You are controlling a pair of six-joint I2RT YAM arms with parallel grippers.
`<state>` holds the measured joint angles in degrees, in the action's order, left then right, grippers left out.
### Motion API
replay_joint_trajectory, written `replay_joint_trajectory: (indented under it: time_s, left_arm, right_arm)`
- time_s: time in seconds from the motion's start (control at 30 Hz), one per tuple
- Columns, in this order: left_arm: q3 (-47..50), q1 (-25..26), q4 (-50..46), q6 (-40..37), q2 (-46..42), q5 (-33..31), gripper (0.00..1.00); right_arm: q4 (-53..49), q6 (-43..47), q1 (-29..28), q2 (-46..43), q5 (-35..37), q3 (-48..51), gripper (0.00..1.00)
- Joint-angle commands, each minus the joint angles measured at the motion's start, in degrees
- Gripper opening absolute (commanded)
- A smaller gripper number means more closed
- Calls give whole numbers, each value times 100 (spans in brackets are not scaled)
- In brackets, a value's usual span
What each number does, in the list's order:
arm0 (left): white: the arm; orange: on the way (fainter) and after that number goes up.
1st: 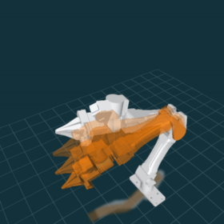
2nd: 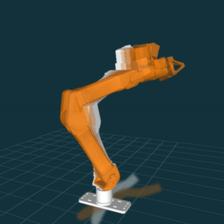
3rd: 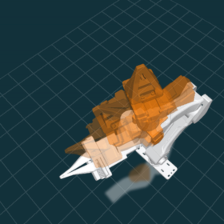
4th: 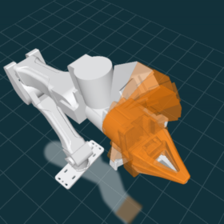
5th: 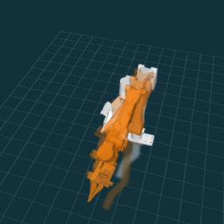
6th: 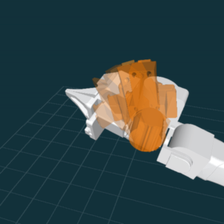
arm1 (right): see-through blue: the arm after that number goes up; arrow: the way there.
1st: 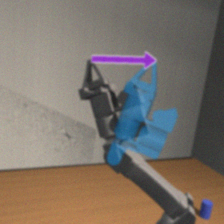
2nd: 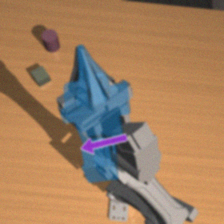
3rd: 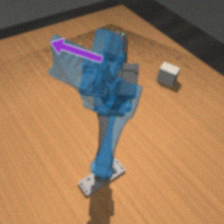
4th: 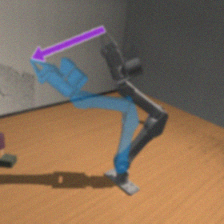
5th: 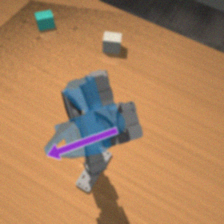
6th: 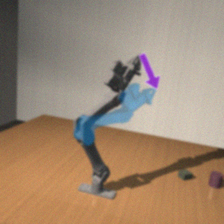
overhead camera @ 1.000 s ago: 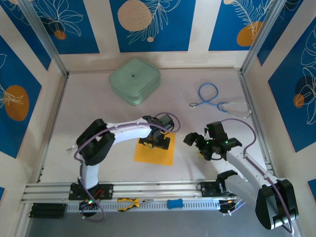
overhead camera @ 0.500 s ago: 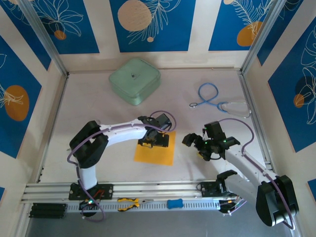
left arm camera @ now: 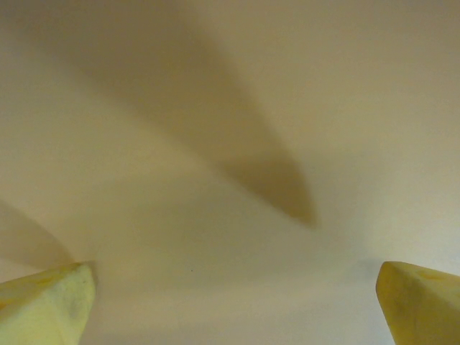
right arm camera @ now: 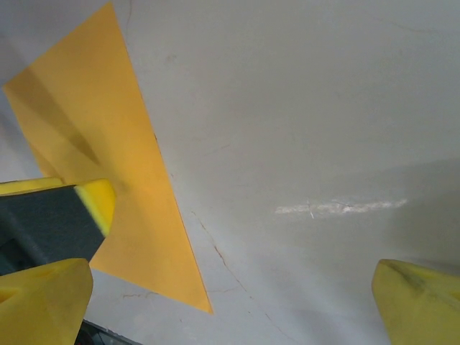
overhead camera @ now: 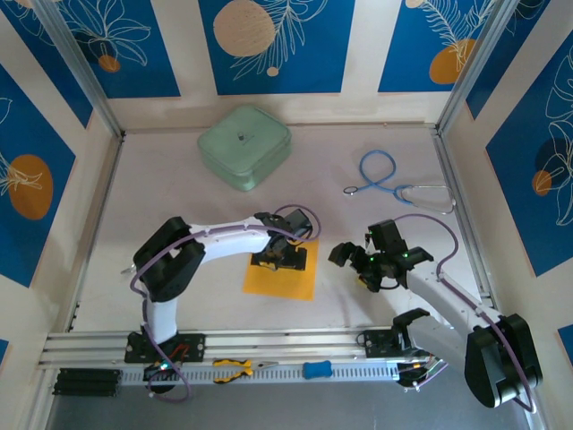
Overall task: Fold a paper plane with a square sheet of paper (pick it up from the middle)
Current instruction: First fold the square sheet of paper in half at the center of the table.
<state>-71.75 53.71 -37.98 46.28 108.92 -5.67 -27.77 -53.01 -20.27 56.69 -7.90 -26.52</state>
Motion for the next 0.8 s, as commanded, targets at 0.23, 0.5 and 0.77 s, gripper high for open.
replay_joint_trajectory:
  time_s: [0.23,0.5,0.77]
  left_arm:
    - [47,-72,-8,-14,199,66,100]
    - [98,-89,61,-23,241,134,99]
    - [91,-87,54,-32,259,137,98]
  right_arm:
    - [-171,-79,-177,-9,74,-191,100]
    - [-135,-150,-205,-56,85,-118,100]
    - [-98,-182,-208,-36,137,-99,100]
